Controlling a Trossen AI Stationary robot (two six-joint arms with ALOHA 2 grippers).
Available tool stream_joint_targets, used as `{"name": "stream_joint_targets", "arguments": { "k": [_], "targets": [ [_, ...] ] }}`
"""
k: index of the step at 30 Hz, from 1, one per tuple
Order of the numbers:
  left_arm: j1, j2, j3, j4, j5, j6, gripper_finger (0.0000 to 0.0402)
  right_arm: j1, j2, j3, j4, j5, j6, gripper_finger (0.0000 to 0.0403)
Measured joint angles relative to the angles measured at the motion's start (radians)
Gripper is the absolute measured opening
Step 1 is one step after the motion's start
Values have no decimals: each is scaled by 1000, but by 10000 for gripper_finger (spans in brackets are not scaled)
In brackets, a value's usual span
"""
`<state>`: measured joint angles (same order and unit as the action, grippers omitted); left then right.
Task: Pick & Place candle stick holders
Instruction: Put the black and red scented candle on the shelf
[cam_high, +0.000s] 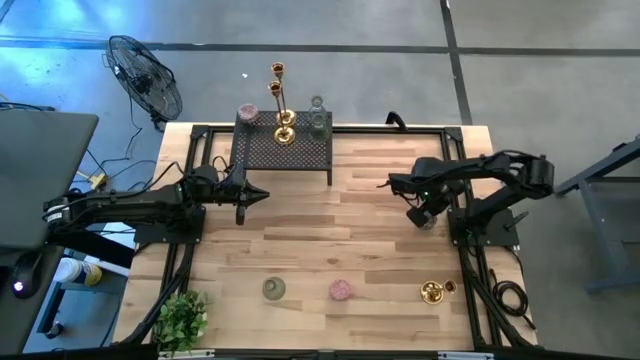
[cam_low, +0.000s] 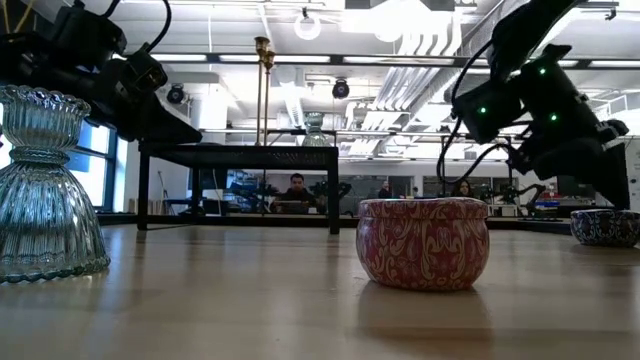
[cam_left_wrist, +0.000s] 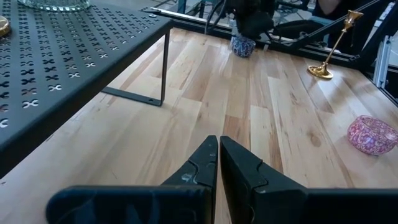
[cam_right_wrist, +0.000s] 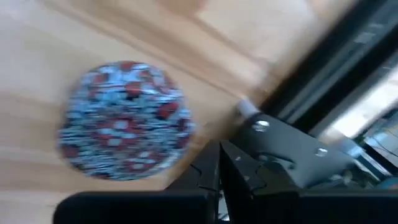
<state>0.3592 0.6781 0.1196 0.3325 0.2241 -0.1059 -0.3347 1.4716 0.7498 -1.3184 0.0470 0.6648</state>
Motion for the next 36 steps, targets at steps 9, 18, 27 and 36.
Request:
{"name": "stream_joint_targets", "arguments": {
  "k": [9, 18, 27, 36],
  "targets": [
    [0, 0, 0, -2, 0, 0, 14, 14, -30, 0, 109, -111, -43, 1],
    [0, 0, 0, -2, 0, 0, 14, 98, -174, 0, 281, -183, -27, 1],
    [0, 0, 0, -7, 0, 0, 14, 382, -289, 1, 297, -36, 300, 49],
    [0, 0, 0, -6, 0, 0, 14, 528, -236, 1, 244, 106, 530, 249]
  ]
}}
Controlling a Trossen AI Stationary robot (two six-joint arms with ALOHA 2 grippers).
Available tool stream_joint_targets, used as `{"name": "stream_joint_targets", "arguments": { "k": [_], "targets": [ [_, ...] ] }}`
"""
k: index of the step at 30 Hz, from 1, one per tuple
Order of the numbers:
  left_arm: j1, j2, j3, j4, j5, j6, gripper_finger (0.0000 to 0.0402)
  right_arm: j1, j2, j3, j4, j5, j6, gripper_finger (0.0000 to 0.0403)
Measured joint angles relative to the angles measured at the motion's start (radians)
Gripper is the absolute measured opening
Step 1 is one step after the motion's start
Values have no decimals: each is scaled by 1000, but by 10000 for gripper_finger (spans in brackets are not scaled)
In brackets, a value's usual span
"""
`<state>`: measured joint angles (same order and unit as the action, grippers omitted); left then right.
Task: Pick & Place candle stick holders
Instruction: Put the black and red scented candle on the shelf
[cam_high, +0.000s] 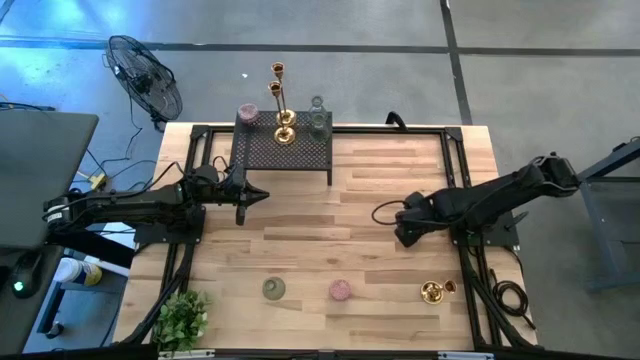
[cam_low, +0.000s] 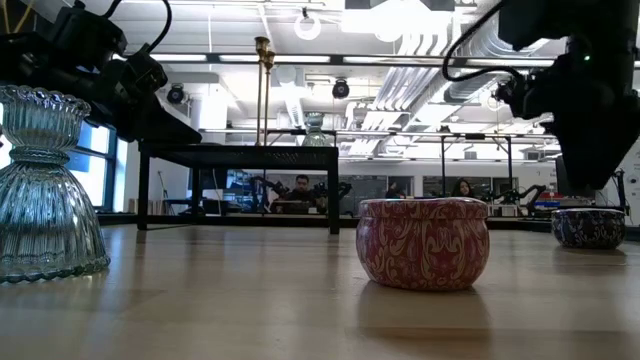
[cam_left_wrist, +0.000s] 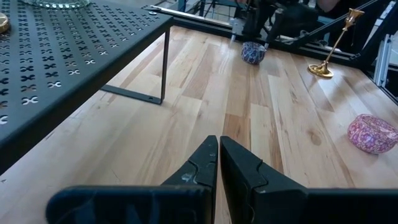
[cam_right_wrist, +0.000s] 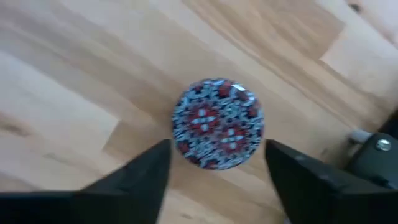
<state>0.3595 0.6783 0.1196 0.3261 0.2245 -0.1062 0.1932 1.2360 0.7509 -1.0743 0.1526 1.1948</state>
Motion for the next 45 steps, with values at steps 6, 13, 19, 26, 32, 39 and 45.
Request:
{"name": "stream_joint_targets", "arguments": {
  "k": [6, 13, 19, 26, 32, 39, 45],
  "targets": [
    [0, 0, 0, 0, 0, 0, 14, -32, 65, 0, 13, 13, -26, 352],
    [0, 0, 0, -15, 2, 0, 14, -62, 146, 0, 61, -3, -97, 369],
    [0, 0, 0, -15, 3, 0, 14, -78, 182, -3, 36, -34, -109, 369],
    [0, 0, 0, -16, 3, 0, 14, -77, 182, -88, 153, -96, -122, 369],
    [0, 0, 0, -15, 2, 0, 14, -77, 182, -110, 186, -94, -135, 345],
    [0, 0, 0, -15, -1, 0, 14, -77, 182, -108, 214, -85, -149, 284],
    [0, 0, 0, -14, -51, -3, 14, -77, 183, -7, 189, -67, -199, 283]
  ]
}}
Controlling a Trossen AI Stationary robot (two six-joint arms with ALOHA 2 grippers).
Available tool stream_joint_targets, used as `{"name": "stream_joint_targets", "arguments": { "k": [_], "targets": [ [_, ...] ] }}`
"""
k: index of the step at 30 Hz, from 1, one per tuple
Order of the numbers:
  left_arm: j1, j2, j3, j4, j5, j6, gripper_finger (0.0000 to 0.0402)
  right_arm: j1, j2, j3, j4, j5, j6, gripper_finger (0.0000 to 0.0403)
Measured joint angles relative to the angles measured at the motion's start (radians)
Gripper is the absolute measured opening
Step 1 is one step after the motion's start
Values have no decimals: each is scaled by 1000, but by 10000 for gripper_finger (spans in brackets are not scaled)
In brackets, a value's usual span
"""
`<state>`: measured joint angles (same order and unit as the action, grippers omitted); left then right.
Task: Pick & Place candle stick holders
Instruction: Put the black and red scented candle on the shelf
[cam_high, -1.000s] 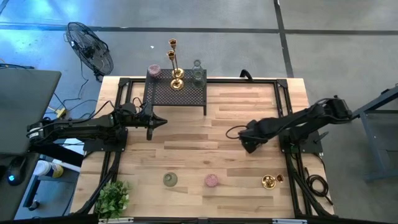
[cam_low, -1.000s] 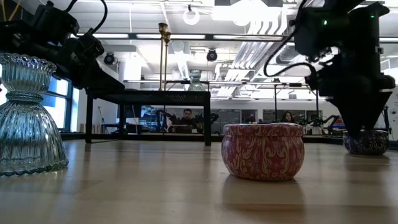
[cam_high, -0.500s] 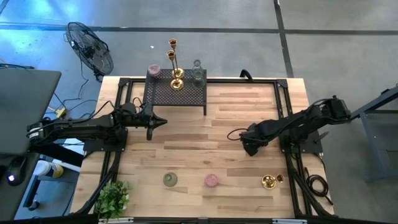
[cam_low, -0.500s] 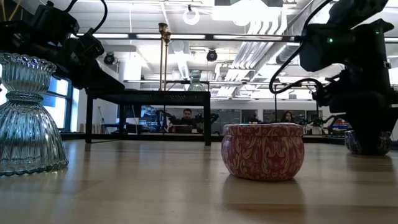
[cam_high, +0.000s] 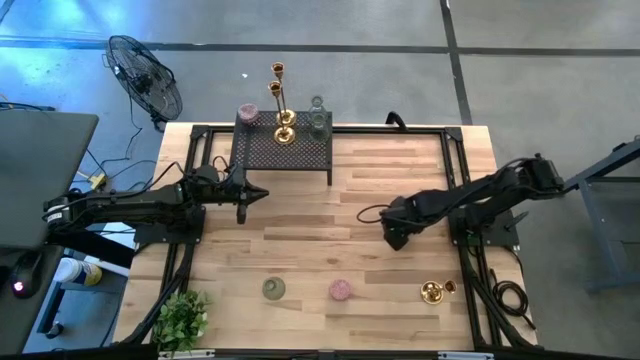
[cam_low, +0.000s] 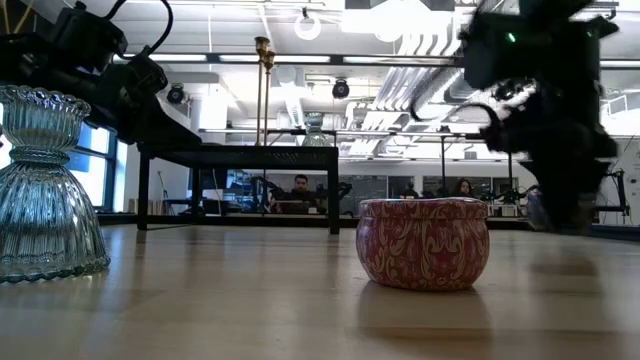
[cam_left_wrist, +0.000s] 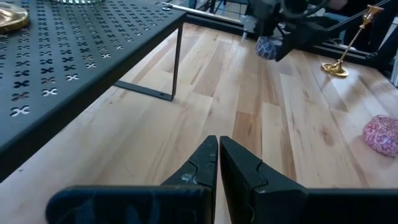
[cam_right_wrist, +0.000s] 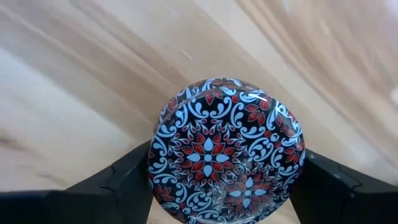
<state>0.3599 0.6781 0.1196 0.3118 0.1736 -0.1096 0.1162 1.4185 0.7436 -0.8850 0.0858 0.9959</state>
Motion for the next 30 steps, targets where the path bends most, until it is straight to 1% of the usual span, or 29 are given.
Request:
{"name": "stream_joint_targets", "arguments": {
  "k": [5, 7, 9, 12, 14, 17, 20, 26, 30],
  "targets": [
    [0, 0, 0, 10, -4, 0, 14, 2, 2, 166, 6, 50, -62, 283],
    [0, 0, 0, 11, -6, 0, 14, 3, 23, 244, 15, 83, -104, 283],
    [0, 0, 0, 11, -7, 0, 14, 2, 71, 325, 21, 105, -157, 283],
    [0, 0, 0, 10, -7, 0, 14, 1, 199, 457, 44, 116, -260, 283],
    [0, 0, 0, 7, -8, 0, 14, -3, 312, 558, 46, 116, -348, 283],
    [0, 0, 0, 0, -8, 0, 14, -14, 484, 715, 44, 88, -476, 283],
    [0, 0, 0, -1, -8, 0, 14, -33, 630, 869, 42, 55, -582, 283],
    [0, 0, 0, -1, -7, -1, 14, -73, 829, 1111, -15, 57, -710, 288],
    [0, 0, 0, -2, -7, -1, 14, -91, 903, 1199, -22, 54, -764, 287]
  ]
}}
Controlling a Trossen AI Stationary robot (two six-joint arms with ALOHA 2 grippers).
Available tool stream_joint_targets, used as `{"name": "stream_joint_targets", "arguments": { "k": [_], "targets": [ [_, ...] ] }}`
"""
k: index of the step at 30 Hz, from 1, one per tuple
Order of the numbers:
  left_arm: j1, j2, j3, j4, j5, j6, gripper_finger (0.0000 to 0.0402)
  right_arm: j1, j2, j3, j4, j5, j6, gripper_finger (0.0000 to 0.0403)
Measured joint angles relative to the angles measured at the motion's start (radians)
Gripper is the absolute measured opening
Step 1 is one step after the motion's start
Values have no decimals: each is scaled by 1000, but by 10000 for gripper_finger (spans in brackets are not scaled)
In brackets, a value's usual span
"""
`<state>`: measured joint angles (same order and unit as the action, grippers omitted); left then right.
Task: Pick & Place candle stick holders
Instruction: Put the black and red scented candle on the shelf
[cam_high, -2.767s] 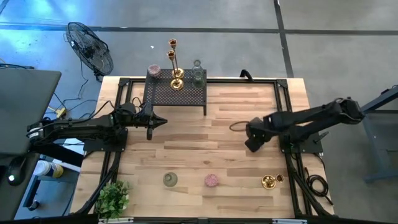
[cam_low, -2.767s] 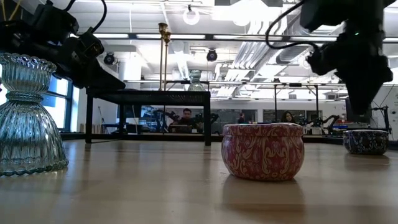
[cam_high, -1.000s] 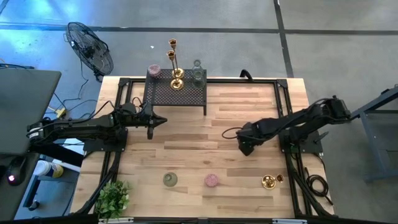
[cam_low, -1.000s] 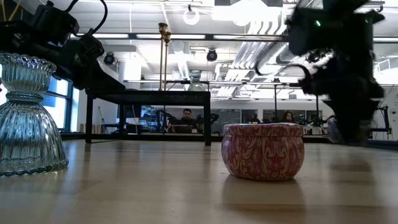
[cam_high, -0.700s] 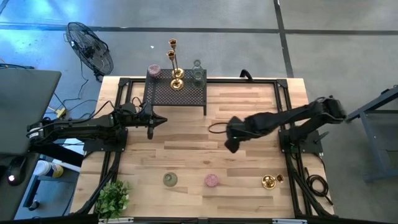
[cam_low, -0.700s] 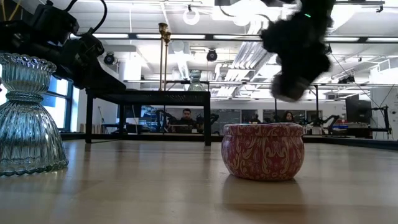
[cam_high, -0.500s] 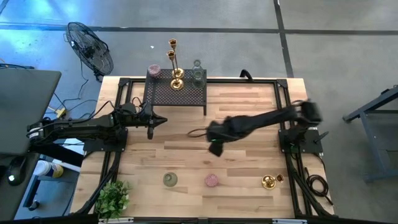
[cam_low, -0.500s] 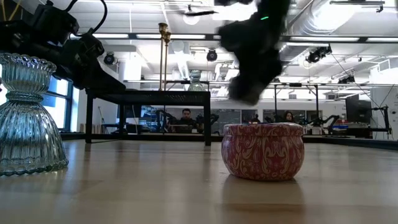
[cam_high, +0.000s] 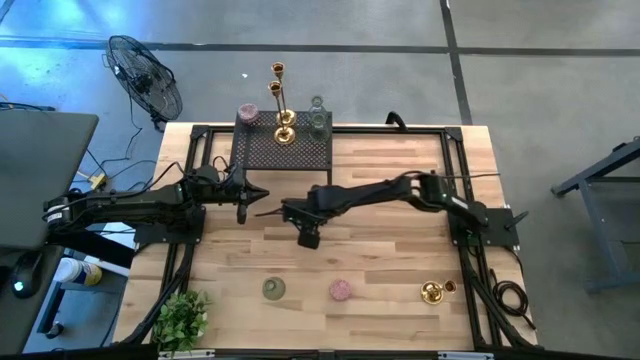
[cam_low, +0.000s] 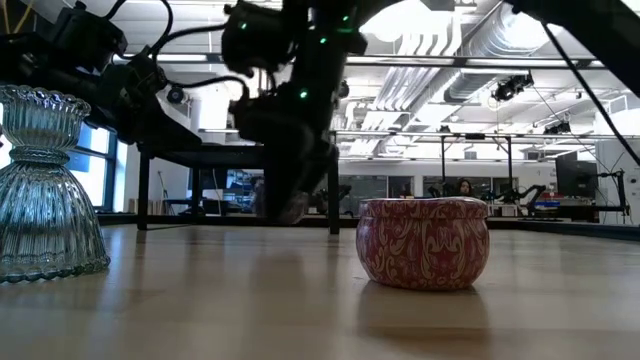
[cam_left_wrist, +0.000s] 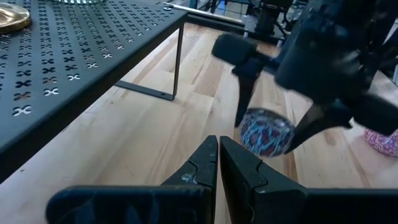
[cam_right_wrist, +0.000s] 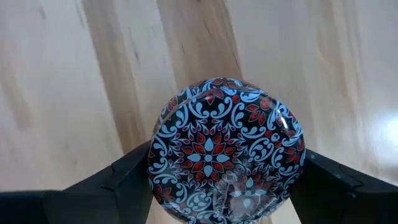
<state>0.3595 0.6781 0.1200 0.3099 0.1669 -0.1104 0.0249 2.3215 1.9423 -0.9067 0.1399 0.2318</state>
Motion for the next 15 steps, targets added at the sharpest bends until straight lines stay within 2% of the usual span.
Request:
{"name": "stream_joint_targets", "arguments": {
  "k": [15],
  "targets": [
    [0, 0, 0, -8, 6, 0, 14, -12, 43, 5, 23, 0, -58, 296]
  ]
}}
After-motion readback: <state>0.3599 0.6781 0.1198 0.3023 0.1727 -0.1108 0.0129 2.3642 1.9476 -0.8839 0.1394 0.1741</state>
